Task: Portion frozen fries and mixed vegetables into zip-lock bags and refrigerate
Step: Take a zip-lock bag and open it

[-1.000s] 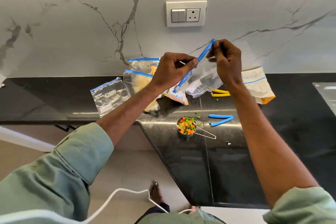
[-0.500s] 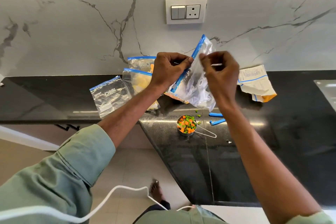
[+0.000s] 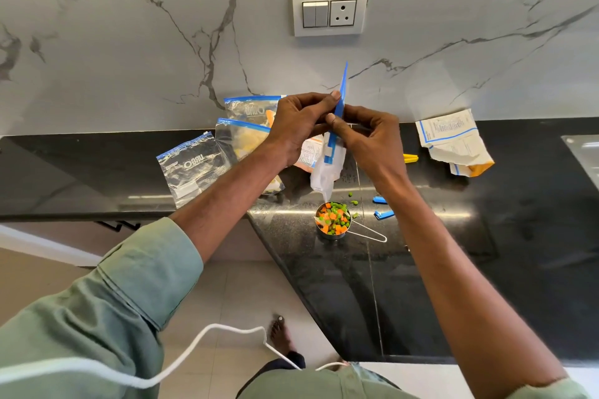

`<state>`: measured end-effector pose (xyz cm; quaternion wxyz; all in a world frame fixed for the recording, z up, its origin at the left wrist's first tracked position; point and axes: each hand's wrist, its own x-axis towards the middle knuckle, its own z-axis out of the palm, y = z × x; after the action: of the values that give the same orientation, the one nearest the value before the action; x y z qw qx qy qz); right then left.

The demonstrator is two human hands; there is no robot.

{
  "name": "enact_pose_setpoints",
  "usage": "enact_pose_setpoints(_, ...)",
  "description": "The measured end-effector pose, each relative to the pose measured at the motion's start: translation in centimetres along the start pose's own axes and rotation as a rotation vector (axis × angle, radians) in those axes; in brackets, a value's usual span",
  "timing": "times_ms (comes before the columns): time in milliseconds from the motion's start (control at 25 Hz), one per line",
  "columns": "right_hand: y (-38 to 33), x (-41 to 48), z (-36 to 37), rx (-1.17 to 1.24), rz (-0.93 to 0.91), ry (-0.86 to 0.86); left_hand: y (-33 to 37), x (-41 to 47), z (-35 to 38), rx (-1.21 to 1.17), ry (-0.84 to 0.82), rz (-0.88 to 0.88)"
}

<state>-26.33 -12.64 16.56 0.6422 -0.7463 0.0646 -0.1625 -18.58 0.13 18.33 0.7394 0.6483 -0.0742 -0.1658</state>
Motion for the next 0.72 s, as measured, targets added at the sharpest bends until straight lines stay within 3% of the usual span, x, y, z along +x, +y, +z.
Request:
enact_pose_setpoints(120, 0.2, 0.2, 0.0, -0.018, -0.010, -0.073, 0.1, -0.3, 0.0, 0.095, 0.022, 0.057)
enact_pose_setpoints(320, 1.7, 1.3, -0.1, 0.398, 0.186, 0.381, -1.6, -2.6, -0.4, 0.456, 0.030, 0.343)
enact_pose_setpoints(400, 2.4, 1.7, 0.1, 0.415, 0.217, 0.465, -2.6, -3.2, -0.5, 0.555, 0.014, 0.369)
enact_pose_setpoints(600, 2.8, 1.8, 1.0, 0.515, 0.257, 0.519, -2.7, -2.1, -0.9, 0.316, 0.077, 0.203)
enact_pose_setpoints(720, 2.8, 1.4, 1.0, 0.418, 0.266, 0.439, -2.6, -1.8, -1.1, 0.302, 0.114, 0.164)
